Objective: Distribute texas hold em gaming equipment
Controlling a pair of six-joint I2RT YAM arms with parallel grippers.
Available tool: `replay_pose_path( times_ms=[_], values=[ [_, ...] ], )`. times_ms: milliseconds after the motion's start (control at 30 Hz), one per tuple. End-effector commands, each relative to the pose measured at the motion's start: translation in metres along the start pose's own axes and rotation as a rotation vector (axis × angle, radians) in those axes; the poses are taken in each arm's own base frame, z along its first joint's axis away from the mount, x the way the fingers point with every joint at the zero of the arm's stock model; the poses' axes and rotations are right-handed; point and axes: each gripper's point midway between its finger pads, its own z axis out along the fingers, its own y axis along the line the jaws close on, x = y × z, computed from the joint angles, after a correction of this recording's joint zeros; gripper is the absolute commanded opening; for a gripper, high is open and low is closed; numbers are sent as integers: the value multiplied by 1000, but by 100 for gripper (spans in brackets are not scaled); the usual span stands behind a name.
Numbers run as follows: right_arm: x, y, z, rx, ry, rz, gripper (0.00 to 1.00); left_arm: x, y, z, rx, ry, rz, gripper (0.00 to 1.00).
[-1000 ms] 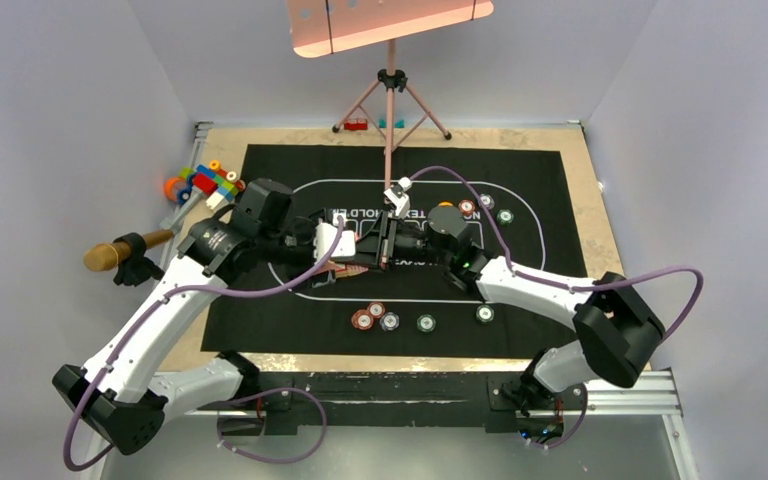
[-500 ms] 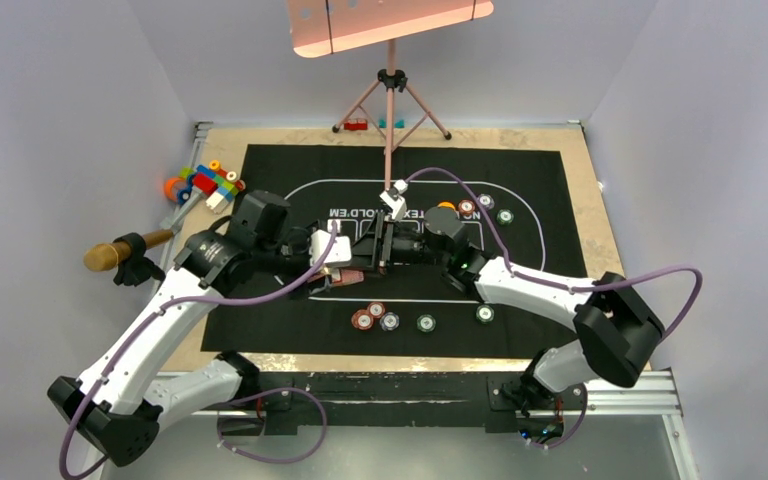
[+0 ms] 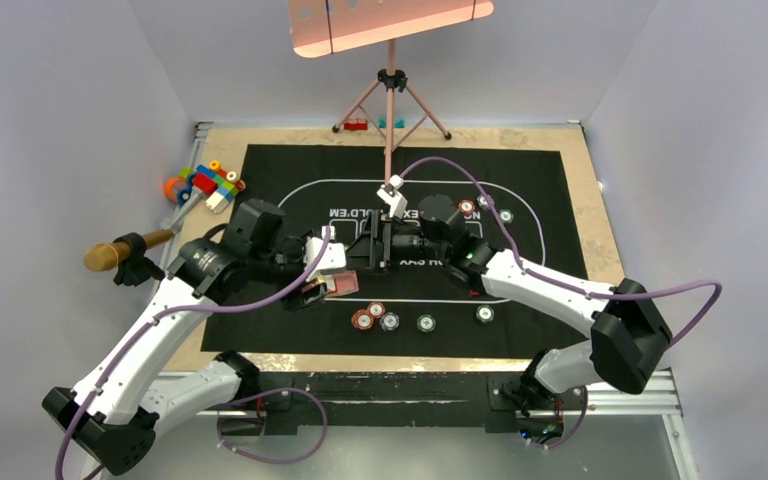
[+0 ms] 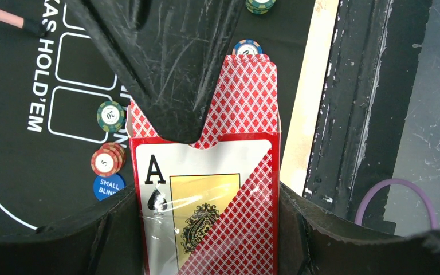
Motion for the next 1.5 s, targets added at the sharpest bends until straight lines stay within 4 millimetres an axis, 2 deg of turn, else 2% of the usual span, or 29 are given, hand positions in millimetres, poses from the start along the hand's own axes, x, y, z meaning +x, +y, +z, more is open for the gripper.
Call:
replay_pose_path(
  times_ms=[0,167,567,800,1100,1467],
  values=[
    [0,13,2,-7,46,-74,73,-7,-2,-1,11,-27,-8,33],
    [9,7,8,20,88,-67,76,-12,-1,-3,9,-34,-14,30],
    [20,1,0,23,106,-63,76,-24,3,-10,-16,-71,-8,25],
    [23,-3,-2,29,115,-44,69,-31,2,-15,-25,-96,-7,20],
    [20,-7,-13,38,82,-27,54,-34,-1,-19,-25,-112,-8,16],
    [19,-15,-24,63,64,-21,50,-36,-1,-18,-18,-121,-13,13]
  ],
)
